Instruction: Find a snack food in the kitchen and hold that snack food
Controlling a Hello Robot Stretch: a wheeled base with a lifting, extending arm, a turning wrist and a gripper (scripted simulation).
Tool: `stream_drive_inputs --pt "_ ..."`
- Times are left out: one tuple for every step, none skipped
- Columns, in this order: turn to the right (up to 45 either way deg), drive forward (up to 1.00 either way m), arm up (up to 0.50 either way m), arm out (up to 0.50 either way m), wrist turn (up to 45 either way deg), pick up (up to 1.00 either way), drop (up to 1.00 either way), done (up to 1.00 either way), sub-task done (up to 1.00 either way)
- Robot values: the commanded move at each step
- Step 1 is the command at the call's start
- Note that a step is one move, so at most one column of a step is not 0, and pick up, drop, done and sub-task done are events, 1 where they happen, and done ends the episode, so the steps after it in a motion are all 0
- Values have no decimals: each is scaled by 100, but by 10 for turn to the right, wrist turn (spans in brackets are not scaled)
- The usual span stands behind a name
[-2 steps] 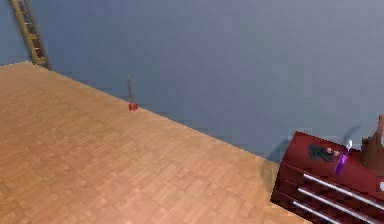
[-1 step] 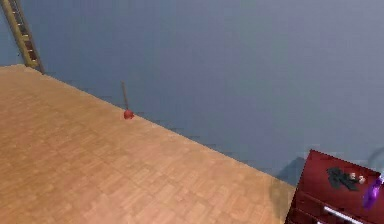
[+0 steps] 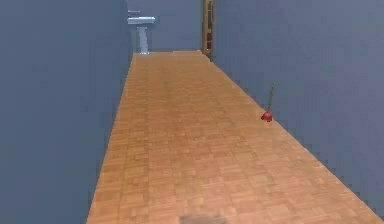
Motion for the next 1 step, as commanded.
stream_drive_inputs --pt "0 100 0 0 0 0 0 0 0"
